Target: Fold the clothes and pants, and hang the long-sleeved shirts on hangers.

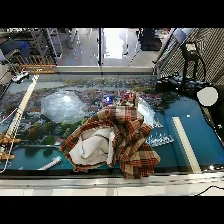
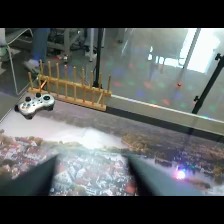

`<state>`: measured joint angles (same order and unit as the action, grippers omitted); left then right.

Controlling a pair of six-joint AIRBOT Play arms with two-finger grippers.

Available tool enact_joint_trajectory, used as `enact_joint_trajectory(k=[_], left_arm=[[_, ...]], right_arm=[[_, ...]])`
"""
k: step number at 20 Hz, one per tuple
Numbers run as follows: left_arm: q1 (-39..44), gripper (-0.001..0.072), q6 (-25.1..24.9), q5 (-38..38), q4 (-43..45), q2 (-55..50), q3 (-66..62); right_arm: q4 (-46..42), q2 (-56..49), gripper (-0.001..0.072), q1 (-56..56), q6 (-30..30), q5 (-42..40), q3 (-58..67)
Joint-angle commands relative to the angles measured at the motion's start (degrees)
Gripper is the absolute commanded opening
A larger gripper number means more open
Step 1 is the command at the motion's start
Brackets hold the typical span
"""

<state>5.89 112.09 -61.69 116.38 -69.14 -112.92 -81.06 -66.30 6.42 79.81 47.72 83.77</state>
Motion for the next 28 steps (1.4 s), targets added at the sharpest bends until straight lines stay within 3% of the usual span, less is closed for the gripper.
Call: enact_joint_trajectory(k=[1,8,11,14,16,19,20,21,22,25,28], left_arm=[[0.0,0.0696,0.0,0.0,-1.9,-0.5,0.0],[0.0,0.0696,-0.7,-2.7,-5.1,-2.2,0.0],[0.0,0.0696,-12.2,-12.6,-15.8,-4.3,0.1],[0.0,0.0696,-22.7,-26.3,-25.8,-8.1,0.3],[0.0,0.0695,-24.9,-32.6,-28.7,-9.6,2.7],[0.0,0.0696,-28.3,-33.2,-37.7,-7.2,13.4],[0.0,0.0696,-30.4,-32.3,-41.5,-5.4,18.5],[0.0,0.0696,-31.9,-30.4,-44.3,-3.1,24.9],[0.0,0.0696,-32.7,-28.0,-45.8,-0.7,31.7],[0.0,0.0702,-41.0,-23.9,-52.6,3.1,48.2],[0.2,0.0704,-45.2,-21.2,-57.3,1.9,55.3]], right_arm=[[0.0,0.0,0.0207,0.1,0.0,0.0,0.0],[0.0,0.0,0.0207,0.1,0.0,0.0,0.0],[0.1,0.0,0.0207,0.1,0.2,-0.1,0.0],[11.6,0.4,0.0207,0.1,5.4,0.1,0.0],[21.4,0.7,0.0206,0.1,4.8,9.9,0.3],[22.5,0.8,0.0208,0.2,1.7,32.2,-0.5],[22.9,0.8,0.0229,0.2,-1.8,38.9,-1.9],[24.3,0.8,0.0411,0.2,-3.6,44.1,-4.0],[27.8,0.8,0.0528,0.2,-3.7,46.4,-6.5],[43.7,0.8,0.0530,5.2,-4.6,41.8,-15.1],[35.8,0.5,0.0526,15.0,-2.0,33.1,-18.2]])
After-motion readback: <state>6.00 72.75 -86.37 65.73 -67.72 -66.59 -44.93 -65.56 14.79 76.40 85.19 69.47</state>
